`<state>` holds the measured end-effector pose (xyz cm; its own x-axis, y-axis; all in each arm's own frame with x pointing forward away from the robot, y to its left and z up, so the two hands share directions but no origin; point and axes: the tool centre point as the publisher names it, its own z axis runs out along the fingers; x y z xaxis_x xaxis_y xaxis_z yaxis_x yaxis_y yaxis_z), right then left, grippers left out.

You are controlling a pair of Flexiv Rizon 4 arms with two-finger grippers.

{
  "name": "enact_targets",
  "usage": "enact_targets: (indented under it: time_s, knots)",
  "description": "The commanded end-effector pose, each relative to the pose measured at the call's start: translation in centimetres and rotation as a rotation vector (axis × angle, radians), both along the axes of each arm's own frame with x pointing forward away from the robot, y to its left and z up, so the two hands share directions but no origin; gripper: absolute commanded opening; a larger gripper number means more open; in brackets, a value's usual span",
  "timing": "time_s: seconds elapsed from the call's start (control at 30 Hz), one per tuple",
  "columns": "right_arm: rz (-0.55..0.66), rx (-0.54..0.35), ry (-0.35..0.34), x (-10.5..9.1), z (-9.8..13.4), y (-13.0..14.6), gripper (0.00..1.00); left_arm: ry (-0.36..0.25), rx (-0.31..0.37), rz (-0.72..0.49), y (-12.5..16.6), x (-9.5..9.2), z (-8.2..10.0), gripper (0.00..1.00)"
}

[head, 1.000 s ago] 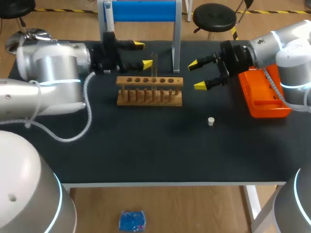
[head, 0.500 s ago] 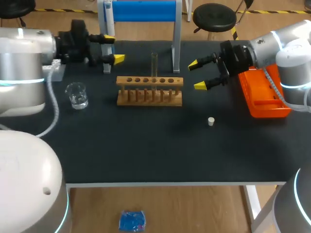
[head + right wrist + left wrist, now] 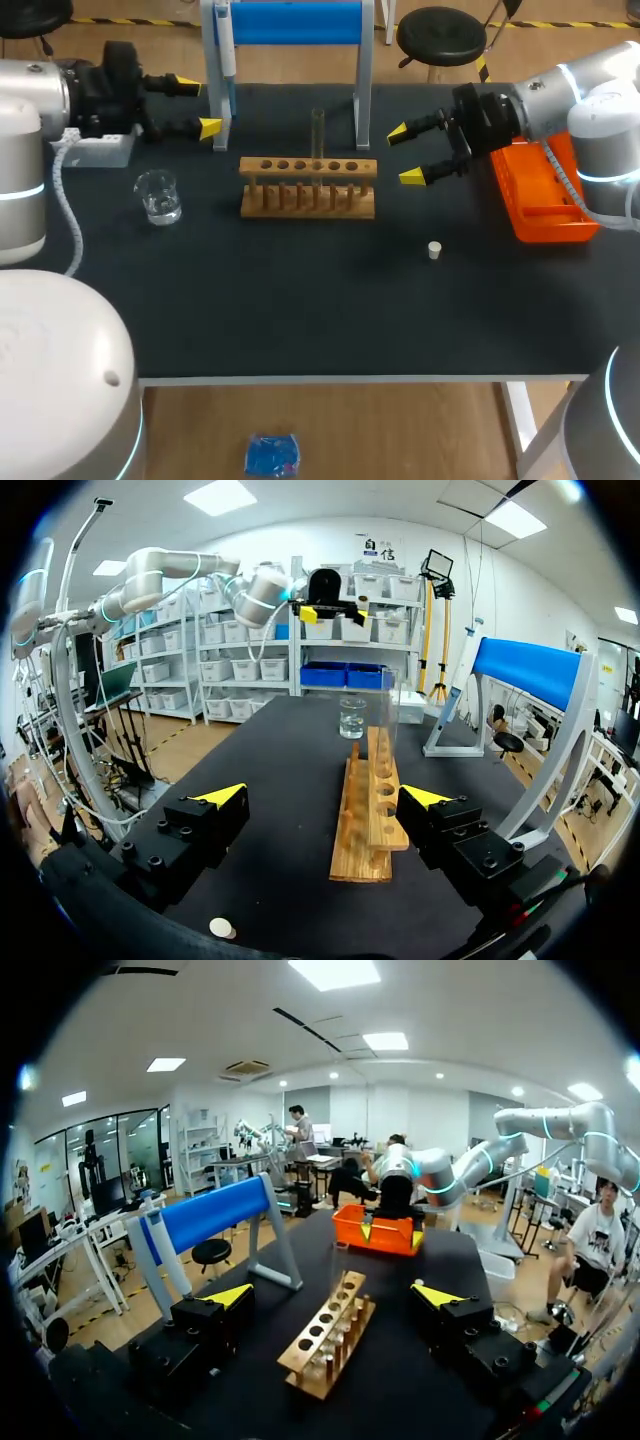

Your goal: Invert the test tube, pick up the pipette, mount the tip to pipette, aspirate from beaker and dispense into the tube, eject the tip, return the pipette, and cap with the stopper.

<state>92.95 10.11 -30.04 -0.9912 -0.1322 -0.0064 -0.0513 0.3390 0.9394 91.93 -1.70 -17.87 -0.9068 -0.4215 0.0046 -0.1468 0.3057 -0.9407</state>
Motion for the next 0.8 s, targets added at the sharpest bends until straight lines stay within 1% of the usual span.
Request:
enact_targets:
  time_s: [0.03, 0.3, 0.43, 0.57, 0.67, 0.8]
  knots:
    - [0.001, -0.002, 0.0, 0.0, 0.0, -0.1, 1.0, 0.001, 0.001, 0.001, 0.0, 0.0, 0.0, 1.0]
    - [0.001, -0.002, 0.0, 0.0, 0.0, -0.1, 1.0, 0.001, 0.001, 0.001, 0.0, 0.0, 0.0, 1.0]
    - [0.001, -0.002, 0.0, 0.0, 0.0, -0.1, 1.0, 0.032, 0.008, 0.062, 2.3, 0.8, -1.3, 1.0]
    - [0.001, -0.002, 0.0, 0.0, 0.0, -0.1, 1.0, 0.057, 0.02, 0.133, 5.5, 1.6, -2.3, 1.0]
    - [0.001, -0.002, 0.0, 0.0, 0.0, -0.1, 1.0, 0.065, 0.022, 0.202, 8.0, 2.4, -2.9, 1.0]
    - [0.001, -0.002, 0.0, 0.0, 0.0, -0.1, 1.0, 0.082, 0.033, 0.31, 10.7, 3.6, -3.8, 1.0]
